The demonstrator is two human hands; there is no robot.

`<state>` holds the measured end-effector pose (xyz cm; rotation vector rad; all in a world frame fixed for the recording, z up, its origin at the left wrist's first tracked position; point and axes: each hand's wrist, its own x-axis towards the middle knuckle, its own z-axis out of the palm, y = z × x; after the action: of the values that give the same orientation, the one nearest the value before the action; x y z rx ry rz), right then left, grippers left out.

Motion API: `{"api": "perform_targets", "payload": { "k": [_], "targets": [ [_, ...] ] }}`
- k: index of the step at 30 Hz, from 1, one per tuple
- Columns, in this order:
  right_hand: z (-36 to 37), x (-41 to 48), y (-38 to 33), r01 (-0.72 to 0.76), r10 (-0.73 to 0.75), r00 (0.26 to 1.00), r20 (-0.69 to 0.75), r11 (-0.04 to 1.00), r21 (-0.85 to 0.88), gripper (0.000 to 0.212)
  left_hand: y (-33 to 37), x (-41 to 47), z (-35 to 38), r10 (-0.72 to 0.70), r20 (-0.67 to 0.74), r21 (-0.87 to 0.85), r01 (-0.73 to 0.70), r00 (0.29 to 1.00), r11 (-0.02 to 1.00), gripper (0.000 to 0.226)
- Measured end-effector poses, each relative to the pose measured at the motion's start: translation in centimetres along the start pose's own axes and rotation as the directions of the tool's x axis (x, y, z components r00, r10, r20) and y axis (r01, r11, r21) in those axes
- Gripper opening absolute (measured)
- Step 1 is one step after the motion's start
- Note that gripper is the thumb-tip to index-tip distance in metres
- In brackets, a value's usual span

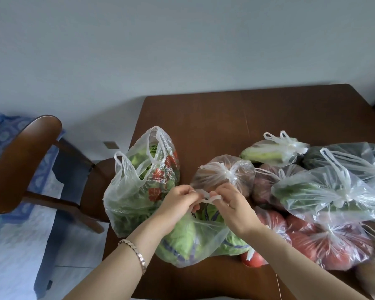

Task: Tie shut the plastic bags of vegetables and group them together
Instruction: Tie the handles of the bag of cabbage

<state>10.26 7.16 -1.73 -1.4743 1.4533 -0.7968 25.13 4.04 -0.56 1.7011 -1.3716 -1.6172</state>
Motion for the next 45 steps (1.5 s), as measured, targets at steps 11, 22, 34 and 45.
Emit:
{"api": "perform_targets", "payload": {
  "k": [11,22,34,45],
  "targets": [
    [-0.3,-3.5,7.7,0.202,-0.301,0.949,-0.099,0.815,-0.543,0.029,-5.5,3.0,-3.0,0.218,-0.102,0.833,-0.036,0.971,0.552,0.043],
    [1.2,-2.0,-0.5,-0.024,-0.015,0.996,0.082,0.888,0.460,0.025,0.0,2.4,-1.5,-0.090,0.190,-0.708,0.200,0.978,0.678,0.028],
    [5.0,-2.5,2.8,0.216,-0.220,0.975,0.025,0.925,-0.311,0.014,-2.8,5.9,1.3,0.092,-0.024,0.366,-0.077,0.996,0.928,0.020],
    [6.7,-1.6,2.8,0.083,-0.022,0.995,0.094,0.695,-0.714,0.044,-4.9,4.1,-1.8,0.034,0.241,0.723,-0.203,0.970,0.661,0.024]
  ]
}}
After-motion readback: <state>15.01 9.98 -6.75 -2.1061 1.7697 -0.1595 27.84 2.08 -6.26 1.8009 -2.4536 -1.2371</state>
